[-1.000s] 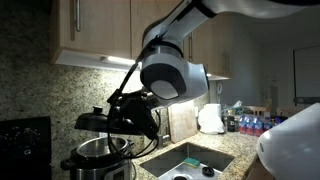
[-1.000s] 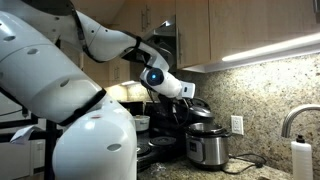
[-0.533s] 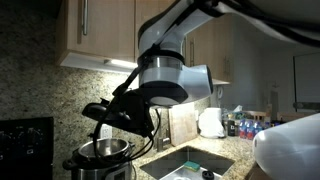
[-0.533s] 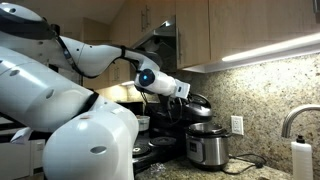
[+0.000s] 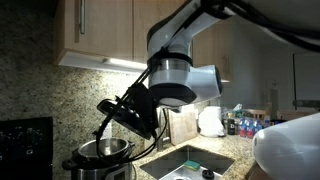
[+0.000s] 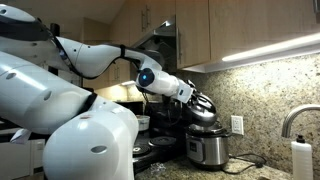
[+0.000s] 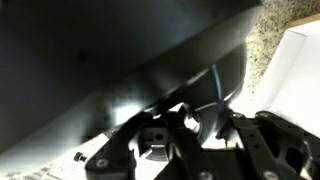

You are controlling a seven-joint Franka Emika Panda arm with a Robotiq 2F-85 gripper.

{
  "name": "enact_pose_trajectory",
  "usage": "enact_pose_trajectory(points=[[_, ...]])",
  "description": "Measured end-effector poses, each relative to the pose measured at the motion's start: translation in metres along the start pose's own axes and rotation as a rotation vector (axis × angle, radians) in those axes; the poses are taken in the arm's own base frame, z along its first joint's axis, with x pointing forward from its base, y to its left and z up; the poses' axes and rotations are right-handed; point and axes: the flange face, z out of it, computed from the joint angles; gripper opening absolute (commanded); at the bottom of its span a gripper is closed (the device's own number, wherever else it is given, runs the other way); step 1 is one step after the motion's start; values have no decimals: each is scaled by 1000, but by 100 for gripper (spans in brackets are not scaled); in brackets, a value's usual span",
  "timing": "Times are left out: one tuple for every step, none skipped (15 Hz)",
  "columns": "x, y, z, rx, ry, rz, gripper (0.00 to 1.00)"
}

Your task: Pick up the lid from the stove and put it on the pressure cooker.

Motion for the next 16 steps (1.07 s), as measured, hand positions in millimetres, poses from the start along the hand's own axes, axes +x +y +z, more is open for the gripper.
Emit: enact_pose_trajectory(points=[[3,0,-2,2,10,3,3],[6,1,-4,3,19,2,3],[9,3,-6,3,26,-2,3],[11,4,-7,2,31,-12,3],[12,5,-8,0,32,-24,10],[13,9,-8,-12,27,-26,10],[12,15,-8,-29,17,-23,10],[12,19,-9,-39,11,-22,10],[11,21,-9,-45,8,-21,3],[11,22,-8,-46,6,-21,3],[11,23,-9,-54,3,-30,3],[15,26,-10,-68,5,-37,3],[23,28,-12,-79,15,-45,3],[35,29,-15,-94,29,-56,3],[48,29,-19,-109,45,-66,3],[63,29,-23,-123,64,-77,3]])
